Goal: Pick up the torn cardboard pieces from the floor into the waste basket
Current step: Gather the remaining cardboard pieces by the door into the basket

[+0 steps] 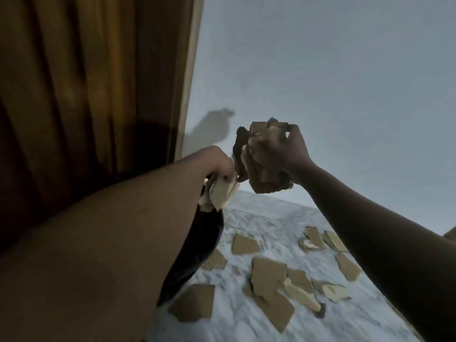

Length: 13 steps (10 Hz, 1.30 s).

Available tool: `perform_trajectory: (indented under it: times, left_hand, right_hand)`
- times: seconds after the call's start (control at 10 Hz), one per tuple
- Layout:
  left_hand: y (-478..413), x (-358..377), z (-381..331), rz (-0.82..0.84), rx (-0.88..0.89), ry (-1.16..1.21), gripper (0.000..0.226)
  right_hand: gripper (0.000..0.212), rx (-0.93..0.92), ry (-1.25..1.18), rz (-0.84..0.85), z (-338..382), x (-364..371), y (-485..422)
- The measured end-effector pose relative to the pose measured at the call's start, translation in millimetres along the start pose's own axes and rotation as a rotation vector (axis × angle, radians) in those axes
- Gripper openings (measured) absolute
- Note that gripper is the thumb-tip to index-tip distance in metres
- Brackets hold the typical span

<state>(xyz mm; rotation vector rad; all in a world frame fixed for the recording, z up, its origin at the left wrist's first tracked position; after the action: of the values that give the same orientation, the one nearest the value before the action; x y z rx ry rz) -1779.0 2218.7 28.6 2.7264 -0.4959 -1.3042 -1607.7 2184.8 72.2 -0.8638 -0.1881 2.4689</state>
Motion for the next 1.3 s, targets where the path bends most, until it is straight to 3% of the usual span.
perform_trajectory:
  times: [0.1,0.2,0.3,0.4,0.5,0.6,0.7,0.8,0.9,1.1,1.2,1.3]
  left_hand:
    - [27,-52,45,0.072,-0.091,-0.204,0.045]
    - [36,-66,76,0.088,-0.192,-0.198,0.052]
    - [39,-74,110,0.039,-0.265,-0.267,0.055]
    - [39,-75,132,0.038,-0.336,-0.212,0.042]
    - [38,-73,145,-0.027,-0.369,-0.219,0.069]
    - [31,-64,154,-0.004,-0.384,-0.277,0.087]
    - [24,-56,158,0.040,-0.408,-0.309,0.082]
    - [17,-50,164,0.051,-0.432,-0.350,0.075]
    - [14,-51,174,0.037,-0.440,-0.400,0.065]
    - [4,-54,194,0.084,-0.403,-0.467,0.028]
    - [-13,-53,184,0.037,-0.315,-0.341,0.031]
    - [-21,-33,140,0.027,-0.248,-0.054,0.016]
  right_hand:
    - [0.056,-0.057,-0.152,0.120,12,53,5]
    - [0.053,-0.155,-0.171,0.318,34,99,32]
    - [0.033,-0.101,-0.201,0.433,41,136,58]
    - [0.045,-0.102,-0.063,0.635,36,164,73]
    - [0.068,-0.143,0.229,0.653,13,163,72]
    - [0.073,-0.165,0.374,0.539,-23,150,61]
    - [0.074,0.102,0.328,0.662,-63,141,74]
    - [0.036,0.450,0.058,0.967,-89,145,108]
    - [0.019,0.598,-0.166,0.950,-95,148,116]
    - [0.019,0.570,-0.176,0.763,-86,123,75]
    - [0.016,0.577,-0.200,0.687,-89,79,53]
    - [0.016,0.595,-0.222,0.591,-101,23,36]
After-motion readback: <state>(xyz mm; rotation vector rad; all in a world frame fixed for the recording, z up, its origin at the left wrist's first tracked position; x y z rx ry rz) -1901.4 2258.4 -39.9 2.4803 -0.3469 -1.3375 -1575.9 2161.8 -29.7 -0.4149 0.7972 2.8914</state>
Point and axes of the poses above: each hand's wrist, its own y-axis away from the middle knuckle, its own x-axis out of the palm, z = x × y, the point moved 5 cm from there along -y, towards the middle knuckle, and after that the axes turned 1 degree about -y, right-handed, at the moved point
